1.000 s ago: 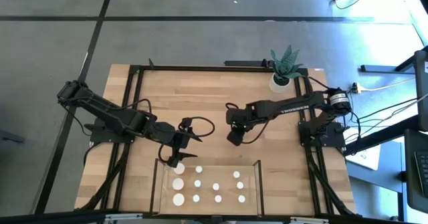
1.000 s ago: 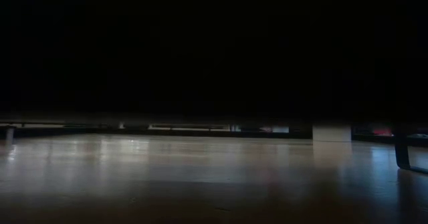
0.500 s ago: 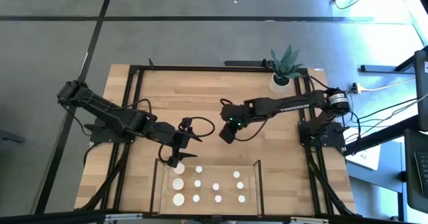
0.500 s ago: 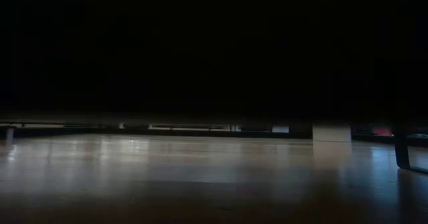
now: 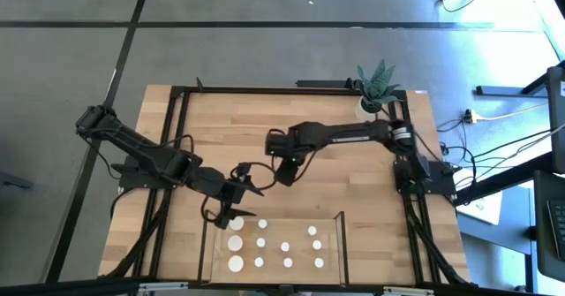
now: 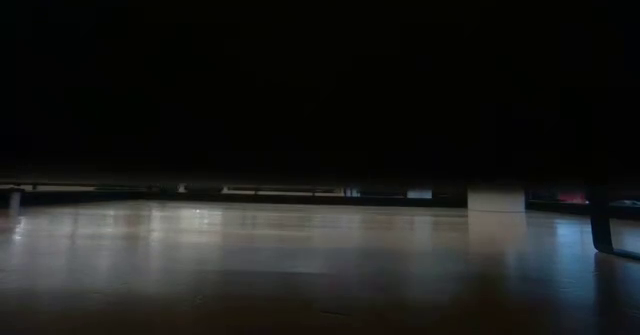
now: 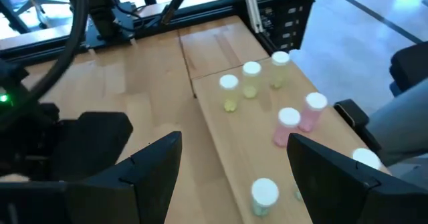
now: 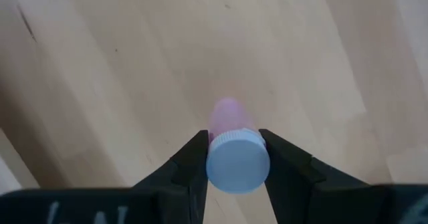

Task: Pick and place medicine bottles onto shelf by color
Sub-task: Put the pink pill bottle on the shelf aligned with the other pink pill bottle

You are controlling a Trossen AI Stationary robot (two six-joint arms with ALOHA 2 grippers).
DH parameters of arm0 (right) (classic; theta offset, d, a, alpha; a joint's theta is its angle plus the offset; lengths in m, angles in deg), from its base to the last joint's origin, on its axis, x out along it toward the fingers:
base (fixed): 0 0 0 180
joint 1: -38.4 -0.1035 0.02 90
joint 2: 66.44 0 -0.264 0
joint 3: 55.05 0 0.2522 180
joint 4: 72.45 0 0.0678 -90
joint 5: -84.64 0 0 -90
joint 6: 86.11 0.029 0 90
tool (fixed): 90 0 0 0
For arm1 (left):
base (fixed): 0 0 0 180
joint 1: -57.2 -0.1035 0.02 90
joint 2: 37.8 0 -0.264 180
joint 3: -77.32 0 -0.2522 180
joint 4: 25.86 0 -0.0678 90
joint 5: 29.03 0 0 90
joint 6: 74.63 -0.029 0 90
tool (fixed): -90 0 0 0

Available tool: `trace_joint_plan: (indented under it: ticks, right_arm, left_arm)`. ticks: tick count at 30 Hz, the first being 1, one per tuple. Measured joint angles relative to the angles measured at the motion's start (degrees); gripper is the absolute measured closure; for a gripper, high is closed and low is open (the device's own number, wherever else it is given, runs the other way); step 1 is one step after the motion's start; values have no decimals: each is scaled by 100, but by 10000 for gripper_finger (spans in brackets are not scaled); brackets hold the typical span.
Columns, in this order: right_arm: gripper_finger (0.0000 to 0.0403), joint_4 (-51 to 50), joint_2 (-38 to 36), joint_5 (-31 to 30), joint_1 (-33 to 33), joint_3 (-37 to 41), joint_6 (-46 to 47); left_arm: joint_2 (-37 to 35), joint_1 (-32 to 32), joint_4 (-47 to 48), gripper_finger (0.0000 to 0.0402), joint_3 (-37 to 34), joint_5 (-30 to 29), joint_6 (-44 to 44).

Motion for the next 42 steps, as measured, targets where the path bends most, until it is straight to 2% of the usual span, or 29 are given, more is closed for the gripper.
trace_joint_plan:
  ticks: [9, 36, 42]
  right_arm:
    - [280, -96, 534, 0, -123, -268, -82]
    - [270, 67, 809, 17, -127, -270, -100]
    - [247, 305, 809, 16, -127, -270, -108]
  left_arm:
    - [2, 204, 43, 137, 0, 0, 9]
    - [2, 392, 57, 137, 0, -2, 11]
    - [2, 392, 57, 137, 0, -2, 11]
